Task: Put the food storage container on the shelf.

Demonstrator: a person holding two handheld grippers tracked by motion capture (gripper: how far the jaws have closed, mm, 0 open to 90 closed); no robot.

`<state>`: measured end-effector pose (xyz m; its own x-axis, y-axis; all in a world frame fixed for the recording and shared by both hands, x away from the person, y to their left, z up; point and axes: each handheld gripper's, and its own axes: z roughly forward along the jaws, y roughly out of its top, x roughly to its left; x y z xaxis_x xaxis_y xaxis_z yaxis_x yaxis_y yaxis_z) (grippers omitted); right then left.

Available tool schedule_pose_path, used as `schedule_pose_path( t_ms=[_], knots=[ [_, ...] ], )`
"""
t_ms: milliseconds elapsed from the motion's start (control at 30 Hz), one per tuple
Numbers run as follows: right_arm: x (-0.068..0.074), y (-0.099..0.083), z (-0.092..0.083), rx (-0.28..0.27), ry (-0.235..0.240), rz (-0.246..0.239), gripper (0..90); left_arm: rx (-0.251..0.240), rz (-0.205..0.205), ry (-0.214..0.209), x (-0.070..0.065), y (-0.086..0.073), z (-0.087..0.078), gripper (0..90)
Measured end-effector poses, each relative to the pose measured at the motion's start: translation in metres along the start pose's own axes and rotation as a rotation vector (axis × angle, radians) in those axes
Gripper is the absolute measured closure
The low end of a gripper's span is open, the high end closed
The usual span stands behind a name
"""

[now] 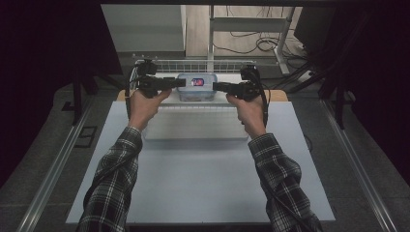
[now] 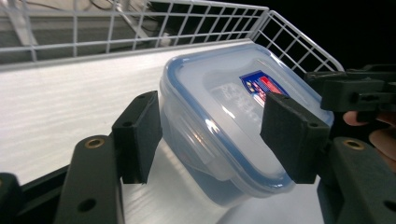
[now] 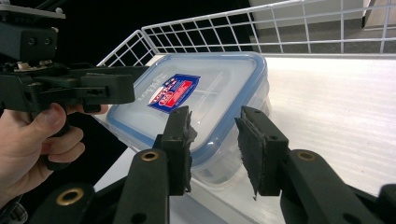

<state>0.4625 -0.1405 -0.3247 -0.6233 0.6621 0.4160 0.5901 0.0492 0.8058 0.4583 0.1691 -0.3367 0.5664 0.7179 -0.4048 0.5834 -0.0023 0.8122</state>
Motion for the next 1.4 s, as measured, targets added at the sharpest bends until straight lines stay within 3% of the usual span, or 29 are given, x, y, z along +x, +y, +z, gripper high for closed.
schedule_pose_path(
  t_ms=[133,267,367,567,733,767,900,1033,1167,1400],
  knots=[
    [0.002,-0.001,-0.002,-0.014,-0.016,-0.021,55.4,-0.008,0.027,-0.002,-0.002,-0.001,-0.006,34.9],
    [0.002,-0.003,-0.007,-0.04,0.002,-0.03,44.0,-0.013,0.073,-0.005,-0.005,-0.009,-0.011,25.7],
    [0.001,-0.01,-0.008,-0.035,-0.002,-0.066,30.8,-0.013,0.1,-0.005,-0.007,-0.017,-0.014,18.0],
    [0.0,-0.02,-0.007,-0.031,-0.011,-0.119,17.3,-0.011,0.136,0.01,-0.012,-0.03,-0.019,8.3],
    [0.003,-0.025,-0.007,-0.027,-0.011,-0.156,13.5,-0.013,0.162,0.009,-0.018,-0.039,-0.023,7.1],
    [0.005,-0.028,-0.007,-0.023,-0.022,-0.181,12.5,-0.013,0.173,0.013,-0.019,-0.041,-0.023,6.1],
    [0.009,-0.032,-0.008,-0.017,-0.029,-0.21,10.5,-0.005,0.231,0.021,-0.027,-0.05,-0.023,3.4],
    [0.011,-0.034,-0.01,-0.019,-0.025,-0.232,9.2,-0.015,0.264,0.022,-0.033,-0.055,-0.025,2.8],
    [0.016,-0.039,-0.011,-0.01,-0.025,-0.261,7.1,-0.015,0.287,-0.008,-0.038,-0.059,-0.026,3.4],
    [0.023,-0.047,-0.016,-0.023,-0.02,-0.306,5.2,-0.031,0.322,-0.019,-0.044,-0.068,-0.029,4.6]
  ],
)
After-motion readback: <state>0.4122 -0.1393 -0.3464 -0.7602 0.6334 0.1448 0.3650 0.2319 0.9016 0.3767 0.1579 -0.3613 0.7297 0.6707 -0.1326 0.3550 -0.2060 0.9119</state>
